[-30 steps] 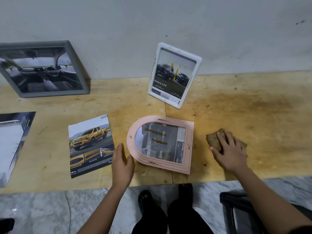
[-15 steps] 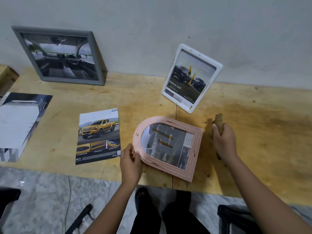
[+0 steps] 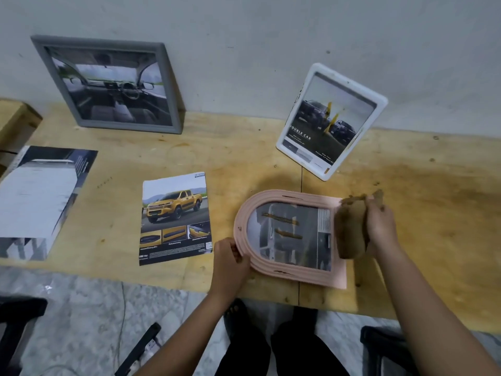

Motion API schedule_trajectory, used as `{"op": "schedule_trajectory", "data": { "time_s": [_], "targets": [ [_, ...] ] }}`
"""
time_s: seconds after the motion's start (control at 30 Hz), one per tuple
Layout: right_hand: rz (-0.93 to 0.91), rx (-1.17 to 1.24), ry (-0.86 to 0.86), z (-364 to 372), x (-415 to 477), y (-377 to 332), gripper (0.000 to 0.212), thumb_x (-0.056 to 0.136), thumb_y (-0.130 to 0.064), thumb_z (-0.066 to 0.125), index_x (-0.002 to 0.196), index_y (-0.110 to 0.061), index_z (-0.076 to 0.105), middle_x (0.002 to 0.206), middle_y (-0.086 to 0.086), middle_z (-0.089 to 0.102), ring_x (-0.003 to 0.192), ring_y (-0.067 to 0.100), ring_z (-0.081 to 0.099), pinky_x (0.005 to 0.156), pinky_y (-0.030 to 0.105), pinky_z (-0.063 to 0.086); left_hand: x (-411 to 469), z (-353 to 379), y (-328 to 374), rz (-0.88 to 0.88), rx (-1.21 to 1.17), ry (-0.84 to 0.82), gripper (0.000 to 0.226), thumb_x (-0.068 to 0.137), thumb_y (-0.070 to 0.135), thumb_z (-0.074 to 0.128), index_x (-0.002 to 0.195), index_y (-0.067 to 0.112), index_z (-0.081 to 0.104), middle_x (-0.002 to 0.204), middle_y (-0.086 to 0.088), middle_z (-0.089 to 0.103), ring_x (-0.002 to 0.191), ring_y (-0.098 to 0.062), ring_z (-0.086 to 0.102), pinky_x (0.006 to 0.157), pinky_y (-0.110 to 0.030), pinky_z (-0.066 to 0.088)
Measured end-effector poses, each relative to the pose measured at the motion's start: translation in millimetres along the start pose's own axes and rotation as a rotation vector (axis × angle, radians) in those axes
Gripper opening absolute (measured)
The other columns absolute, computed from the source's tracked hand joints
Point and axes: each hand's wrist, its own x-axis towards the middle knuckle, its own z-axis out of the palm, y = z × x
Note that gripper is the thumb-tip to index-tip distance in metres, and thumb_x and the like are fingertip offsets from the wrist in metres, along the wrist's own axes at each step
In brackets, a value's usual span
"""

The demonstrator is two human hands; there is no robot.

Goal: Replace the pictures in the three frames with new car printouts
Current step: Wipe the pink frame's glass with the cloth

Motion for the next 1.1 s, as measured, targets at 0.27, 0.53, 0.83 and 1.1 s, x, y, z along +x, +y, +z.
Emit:
{"op": "schedule_trajectory", "data": {
  "time_s": [0.27,0.53,0.83,1.1],
  "targets": [
    [0.196,0.466,-0.414,-16.1,-26.3,1.0,0.024,0.090,-0.023,0.055,0.099,-0.006,0.069,0.099,0.014,0.069,0.082,0.022,0.069,0.062,0.029,0.058,0.8,-1.3,-2.0,-0.011,-0.057,-0.062,0.029,0.076,0.008,0.069,0.095,0.009,0.047,0.099,-0.012,0.053,0.088,-0.022,0.055,0.069,-0.024,0.044],
    [-0.116,-0.034,-0.172,-13.5,-42.3,-5.9,0.006,0.083,-0.021,0.067,0.080,-0.017,0.064,0.078,0.005,0.067,0.072,0.021,0.061,0.058,0.027,0.045,-4.0,-5.9,-2.4,0.073,-0.052,-0.066,0.029,0.080,0.011,0.069,0.093,0.012,0.044,0.098,-0.010,0.051,0.080,-0.012,0.051,0.061,-0.014,0.040],
    [-0.027,-0.075,-0.024,0.0,-40.9,-7.2,0.024,0.083,-0.019,0.065,0.102,-0.013,0.050,0.096,0.014,0.062,0.075,0.023,0.056,0.065,0.032,0.043,-6.1,-9.1,-1.5,0.103,-0.093,-0.077,0.029,0.080,0.012,0.069,0.092,0.016,0.043,0.099,-0.009,0.051,0.076,-0.003,0.049,0.062,-0.012,0.042],
    [-0.415,-0.808,0.178,26.1,-25.8,-31.7,0.030,0.087,-0.017,0.052,0.116,-0.012,0.060,0.121,0.020,0.054,0.105,0.040,0.054,0.085,0.040,0.045,-3.8,-14.0,1.8,0.134,-0.083,-0.145,0.056,0.082,0.017,0.068,0.131,0.018,0.041,0.120,0.000,0.039,0.103,-0.008,0.048,0.093,-0.024,0.041]
  ]
}}
